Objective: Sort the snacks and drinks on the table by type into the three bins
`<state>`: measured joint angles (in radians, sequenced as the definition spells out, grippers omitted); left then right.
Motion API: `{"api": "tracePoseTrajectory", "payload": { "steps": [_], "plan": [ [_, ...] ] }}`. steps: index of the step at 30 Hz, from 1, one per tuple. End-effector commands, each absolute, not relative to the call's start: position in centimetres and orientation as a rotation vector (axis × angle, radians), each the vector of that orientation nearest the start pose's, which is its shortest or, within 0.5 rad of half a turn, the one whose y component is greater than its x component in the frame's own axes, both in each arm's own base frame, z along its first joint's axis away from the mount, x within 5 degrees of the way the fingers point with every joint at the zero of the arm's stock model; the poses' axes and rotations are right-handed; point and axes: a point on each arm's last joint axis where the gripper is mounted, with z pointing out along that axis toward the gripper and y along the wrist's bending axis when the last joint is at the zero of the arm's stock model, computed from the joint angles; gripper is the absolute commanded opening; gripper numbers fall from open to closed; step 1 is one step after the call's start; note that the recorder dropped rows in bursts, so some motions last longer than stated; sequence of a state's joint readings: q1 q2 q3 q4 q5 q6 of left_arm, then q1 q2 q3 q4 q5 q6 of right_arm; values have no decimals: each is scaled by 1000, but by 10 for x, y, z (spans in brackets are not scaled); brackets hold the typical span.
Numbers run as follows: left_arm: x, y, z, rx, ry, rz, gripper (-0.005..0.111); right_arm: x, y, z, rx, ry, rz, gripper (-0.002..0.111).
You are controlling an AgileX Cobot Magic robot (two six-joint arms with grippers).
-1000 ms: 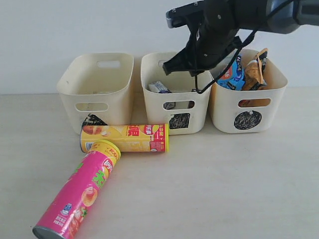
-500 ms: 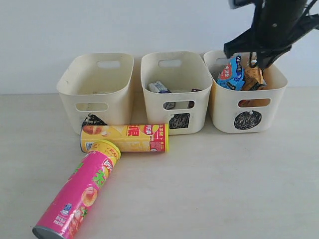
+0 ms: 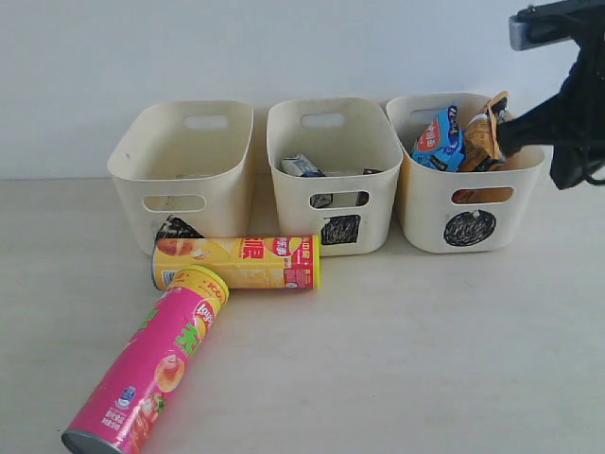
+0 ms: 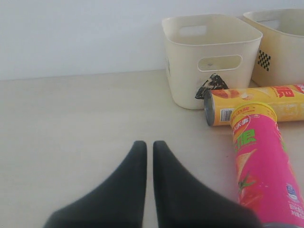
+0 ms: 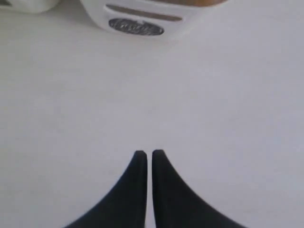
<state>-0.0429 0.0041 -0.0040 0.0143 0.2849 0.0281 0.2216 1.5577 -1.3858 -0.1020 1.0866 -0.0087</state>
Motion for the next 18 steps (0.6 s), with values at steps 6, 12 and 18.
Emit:
{"api": "tracePoseTrajectory", "payload": {
  "steps": [6,12,18],
  "plan": [
    [55,-2,188,55,1764,-8,4,266,59,312,-372,2666,49,0],
    [55,-2,188,55,1764,-8,4,241,54,303,-357,2653,54,0],
    [55,-2,188,55,1764,-8,4,236,53,303,-337,2687,63,0]
  ]
}}
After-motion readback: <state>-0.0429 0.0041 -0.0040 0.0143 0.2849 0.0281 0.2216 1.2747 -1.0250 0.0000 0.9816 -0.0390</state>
